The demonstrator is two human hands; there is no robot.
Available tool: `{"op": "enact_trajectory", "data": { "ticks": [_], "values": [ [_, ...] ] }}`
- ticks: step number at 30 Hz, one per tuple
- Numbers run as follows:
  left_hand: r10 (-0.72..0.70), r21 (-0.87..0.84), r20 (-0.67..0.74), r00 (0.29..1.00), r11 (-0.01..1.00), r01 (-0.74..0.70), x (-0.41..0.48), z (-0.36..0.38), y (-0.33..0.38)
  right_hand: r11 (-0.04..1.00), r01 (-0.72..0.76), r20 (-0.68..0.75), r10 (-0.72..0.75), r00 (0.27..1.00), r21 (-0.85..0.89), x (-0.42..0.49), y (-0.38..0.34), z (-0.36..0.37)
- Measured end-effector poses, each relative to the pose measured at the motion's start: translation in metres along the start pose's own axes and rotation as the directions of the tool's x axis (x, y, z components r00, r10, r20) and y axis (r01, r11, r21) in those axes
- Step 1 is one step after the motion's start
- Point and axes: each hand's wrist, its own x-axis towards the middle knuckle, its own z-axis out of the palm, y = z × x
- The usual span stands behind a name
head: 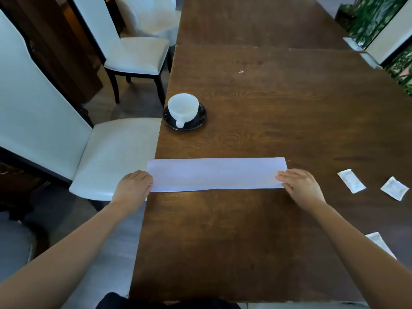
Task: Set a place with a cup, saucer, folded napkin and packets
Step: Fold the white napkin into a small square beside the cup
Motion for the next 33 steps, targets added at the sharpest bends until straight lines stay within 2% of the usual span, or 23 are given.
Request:
{"op": "enact_trajectory", "data": {
  "ticks": [3, 6, 9, 12, 15, 18, 20, 24, 33],
  "values": [
    [-0.037, -0.019, 0.037, 0.999, 0.999, 0.037, -0.006, 0.001, 0.002, 0.998, -0.037, 0.016, 0.037, 0.999, 0.057, -0.002, -0.001, 0.000],
    [-0.065, -0.019, 0.030, 0.997, 0.998, 0.065, -0.009, -0.004, 0.009, 0.997, -0.071, -0.003, 0.071, 0.997, 0.037, -0.005, -0.014, -0.003],
    [-0.058, -0.047, -0.082, 0.995, 0.997, 0.054, 0.002, -0.010, 0.020, 0.994, -0.075, -0.068, 0.080, 0.994, 0.079, 0.004, -0.057, -0.008],
    [-0.122, -0.161, -0.155, 0.980, 0.982, 0.097, 0.031, -0.007, 0.042, 0.990, -0.052, 0.020, 0.049, 0.999, 0.128, 0.027, -0.124, -0.002],
    [-0.253, -0.216, -0.028, 0.967, 0.946, 0.241, 0.057, 0.009, 0.063, 0.987, 0.068, 0.133, -0.087, 0.987, 0.145, 0.051, -0.193, 0.014],
    [-0.314, -0.057, 0.170, 0.934, 0.943, 0.327, 0.053, 0.036, 0.070, 0.977, 0.169, 0.184, -0.191, 0.964, 0.126, 0.058, -0.229, 0.033],
    [-0.335, 0.040, 0.248, 0.909, 0.941, 0.335, 0.041, 0.050, 0.070, 0.974, 0.208, 0.179, -0.221, 0.959, 0.087, 0.056, -0.230, 0.043],
    [-0.359, 0.070, 0.215, 0.908, 0.933, 0.353, 0.033, 0.057, 0.068, 0.976, 0.216, 0.138, -0.218, 0.966, 0.024, 0.053, -0.207, 0.054],
    [-0.377, 0.073, 0.193, 0.906, 0.926, 0.370, 0.033, 0.058, 0.068, 0.998, 0.058, 0.157, -0.053, 0.986, -0.027, 0.050, -0.114, 0.046]
  ]
}}
